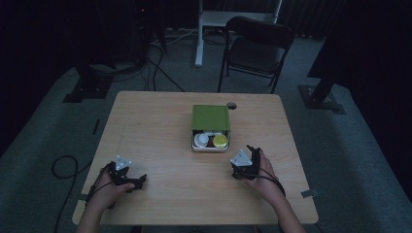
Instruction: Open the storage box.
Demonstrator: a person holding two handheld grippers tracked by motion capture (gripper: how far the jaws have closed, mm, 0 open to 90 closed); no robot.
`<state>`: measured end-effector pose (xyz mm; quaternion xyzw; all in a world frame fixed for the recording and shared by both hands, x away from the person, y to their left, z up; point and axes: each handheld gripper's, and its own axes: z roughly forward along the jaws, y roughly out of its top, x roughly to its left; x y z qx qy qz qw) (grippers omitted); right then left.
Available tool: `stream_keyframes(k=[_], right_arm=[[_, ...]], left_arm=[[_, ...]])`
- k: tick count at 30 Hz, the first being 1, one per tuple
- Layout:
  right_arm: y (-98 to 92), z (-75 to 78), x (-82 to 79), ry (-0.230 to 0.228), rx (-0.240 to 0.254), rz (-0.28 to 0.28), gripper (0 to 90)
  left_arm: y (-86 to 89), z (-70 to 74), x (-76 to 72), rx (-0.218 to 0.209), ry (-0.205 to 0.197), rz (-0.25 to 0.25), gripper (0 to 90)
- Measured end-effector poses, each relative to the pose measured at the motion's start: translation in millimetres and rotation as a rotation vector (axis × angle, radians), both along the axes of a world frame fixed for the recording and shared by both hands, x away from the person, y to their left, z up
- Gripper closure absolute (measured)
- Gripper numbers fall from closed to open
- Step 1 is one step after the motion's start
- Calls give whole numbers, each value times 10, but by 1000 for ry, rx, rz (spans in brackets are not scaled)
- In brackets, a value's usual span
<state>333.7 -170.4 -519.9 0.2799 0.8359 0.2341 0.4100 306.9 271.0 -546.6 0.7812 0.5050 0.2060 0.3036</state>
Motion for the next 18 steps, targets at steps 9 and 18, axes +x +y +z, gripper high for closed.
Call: stream_keyframes(k=[9, 18], right_arm=[[199, -12, -12, -13, -43, 58, 154], [465, -38, -27, -39, -117, 125, 176]], left_arm=[[0, 0, 0, 0, 0, 0, 0], [0, 0, 0, 0, 0, 0, 0]])
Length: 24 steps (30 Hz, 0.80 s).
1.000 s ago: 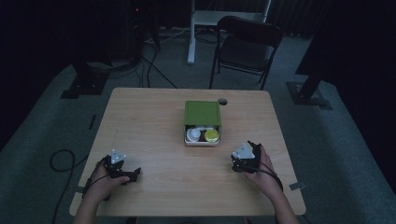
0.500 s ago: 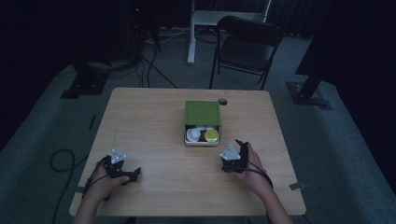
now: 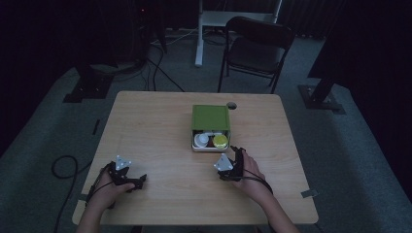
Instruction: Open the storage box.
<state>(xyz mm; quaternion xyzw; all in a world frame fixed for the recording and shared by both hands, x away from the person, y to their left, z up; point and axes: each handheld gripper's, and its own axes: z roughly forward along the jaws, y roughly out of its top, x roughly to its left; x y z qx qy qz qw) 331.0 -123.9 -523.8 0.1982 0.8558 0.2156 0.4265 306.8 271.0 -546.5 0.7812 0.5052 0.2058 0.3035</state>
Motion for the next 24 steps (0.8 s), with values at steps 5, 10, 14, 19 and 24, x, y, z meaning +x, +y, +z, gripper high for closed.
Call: stream_keyframes(k=[5, 10, 14, 19, 24], right_arm=[[91, 4, -2, -25, -37, 22, 178], [208, 13, -5, -45, -70, 69, 219], [272, -7, -9, -71, -120, 105, 258], [349, -17, -24, -107, -169, 139, 291], [448, -21, -33, -126, -202, 167, 301]], left_arm=[[0, 0, 0, 0, 0, 0, 0], [0, 0, 0, -1, 0, 0, 0], [0, 0, 0, 0, 0, 0, 0], [0, 0, 0, 0, 0, 0, 0], [0, 0, 0, 0, 0, 0, 0]])
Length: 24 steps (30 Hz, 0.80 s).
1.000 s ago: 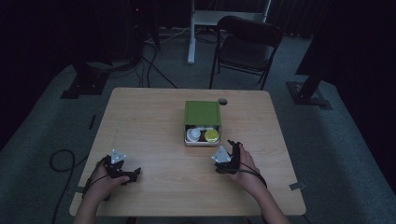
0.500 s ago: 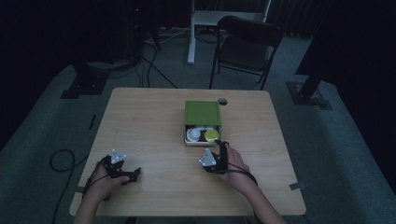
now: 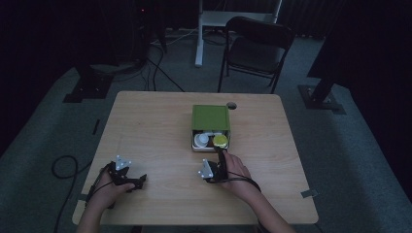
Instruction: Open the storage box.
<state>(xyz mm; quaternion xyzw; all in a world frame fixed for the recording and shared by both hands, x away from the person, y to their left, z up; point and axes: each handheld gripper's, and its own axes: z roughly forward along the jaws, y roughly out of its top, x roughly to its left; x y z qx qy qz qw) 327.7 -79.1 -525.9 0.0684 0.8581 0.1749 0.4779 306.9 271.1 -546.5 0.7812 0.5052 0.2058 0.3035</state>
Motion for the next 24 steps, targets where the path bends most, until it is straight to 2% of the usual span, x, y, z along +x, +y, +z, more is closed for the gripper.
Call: stream_keyframes(k=[5, 7, 10, 11, 15, 22, 24], right_arm=[[68, -15, 5, -1, -30, 21, 302], [107, -43, 29, -12, -64, 39, 307], [113, -56, 33, -18, -71, 44, 307], [128, -108, 43, -45, -125, 61, 307], [144, -169, 58, -74, -177, 67, 319], [160, -201, 99, -119, -216, 70, 346], [164, -209, 115, -120, -223, 75, 348]], left_arm=[[0, 0, 0, 0, 0, 0, 0], [0, 0, 0, 0, 0, 0, 0], [0, 0, 0, 0, 0, 0, 0], [0, 0, 0, -1, 1, 0, 0], [0, 0, 0, 0, 0, 0, 0], [0, 0, 0, 0, 1, 0, 0], [0, 0, 0, -1, 0, 0, 0]])
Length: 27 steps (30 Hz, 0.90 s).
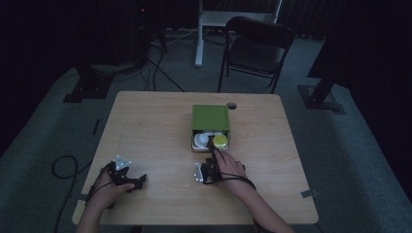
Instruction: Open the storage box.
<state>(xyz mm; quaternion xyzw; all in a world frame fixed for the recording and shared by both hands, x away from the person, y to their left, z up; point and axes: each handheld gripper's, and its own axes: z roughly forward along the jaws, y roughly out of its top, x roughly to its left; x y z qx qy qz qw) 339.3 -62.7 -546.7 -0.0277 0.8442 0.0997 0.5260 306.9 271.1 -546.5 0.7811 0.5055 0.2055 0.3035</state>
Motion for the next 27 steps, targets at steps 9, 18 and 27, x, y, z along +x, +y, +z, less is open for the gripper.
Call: stream_keyframes(k=[9, 18, 27], right_arm=[[23, -24, 15, -45, -28, 14, 399], [30, -15, 50, -58, -30, 10, 444], [54, 12, 68, -71, -53, 2, 611]], left_arm=[[0, 0, 0, 0, 0, 0, 0], [0, 0, 0, 0, 0, 0, 0], [0, 0, 0, 0, 0, 0, 0]])
